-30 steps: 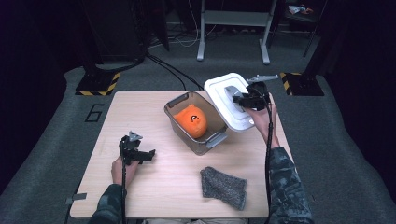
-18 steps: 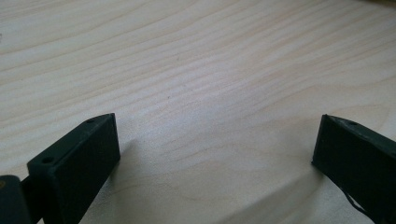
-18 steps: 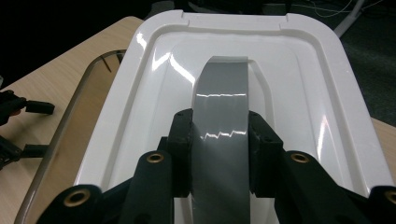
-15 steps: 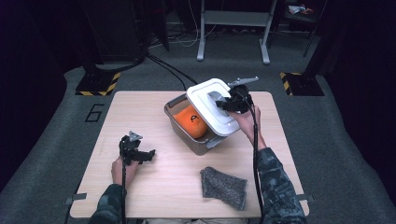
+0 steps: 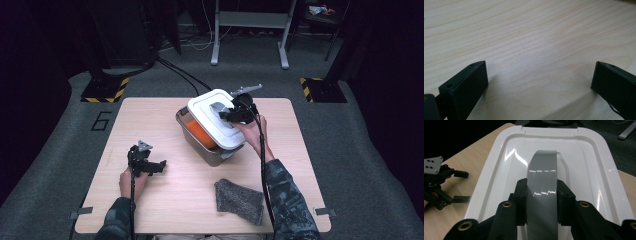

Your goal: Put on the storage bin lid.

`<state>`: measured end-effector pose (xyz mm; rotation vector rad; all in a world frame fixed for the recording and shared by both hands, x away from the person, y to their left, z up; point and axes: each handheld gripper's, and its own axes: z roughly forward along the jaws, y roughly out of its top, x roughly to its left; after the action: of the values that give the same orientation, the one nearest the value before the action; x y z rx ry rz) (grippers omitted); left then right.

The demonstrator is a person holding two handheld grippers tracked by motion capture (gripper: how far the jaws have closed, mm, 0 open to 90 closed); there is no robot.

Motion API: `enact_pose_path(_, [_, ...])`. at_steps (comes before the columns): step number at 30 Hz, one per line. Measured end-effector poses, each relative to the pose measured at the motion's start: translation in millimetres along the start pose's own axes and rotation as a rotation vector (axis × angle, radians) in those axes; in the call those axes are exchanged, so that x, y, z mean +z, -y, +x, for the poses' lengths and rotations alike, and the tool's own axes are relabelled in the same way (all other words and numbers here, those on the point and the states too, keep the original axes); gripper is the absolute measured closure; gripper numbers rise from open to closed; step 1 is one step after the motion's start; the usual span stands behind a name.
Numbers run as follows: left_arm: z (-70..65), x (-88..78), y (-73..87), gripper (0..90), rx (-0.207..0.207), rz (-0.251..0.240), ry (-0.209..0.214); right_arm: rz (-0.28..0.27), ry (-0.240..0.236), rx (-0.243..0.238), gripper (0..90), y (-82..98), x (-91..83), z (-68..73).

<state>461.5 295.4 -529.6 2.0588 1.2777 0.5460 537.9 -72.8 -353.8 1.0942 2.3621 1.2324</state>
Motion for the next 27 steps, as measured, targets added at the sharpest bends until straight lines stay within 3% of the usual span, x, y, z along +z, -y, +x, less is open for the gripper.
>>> enact_pose_path(14, [-0.3,0.8,0.1,0.1,-0.005,-0.01,-0.007,0.038,-0.012,-0.008,67.0,0.9,23.2,16.0])
enact_pose_path(19, [-0.3,1.1,0.0,0.1,-0.004,-0.015,-0.01,0.051,-0.013,-0.031,67.0,-0.1,29.5,21.5])
enact_pose_path(27, [-0.3,1.3,-0.1,0.1,-0.004,-0.019,-0.011,0.076,0.004,-0.041,67.0,-2.7,40.3,27.0])
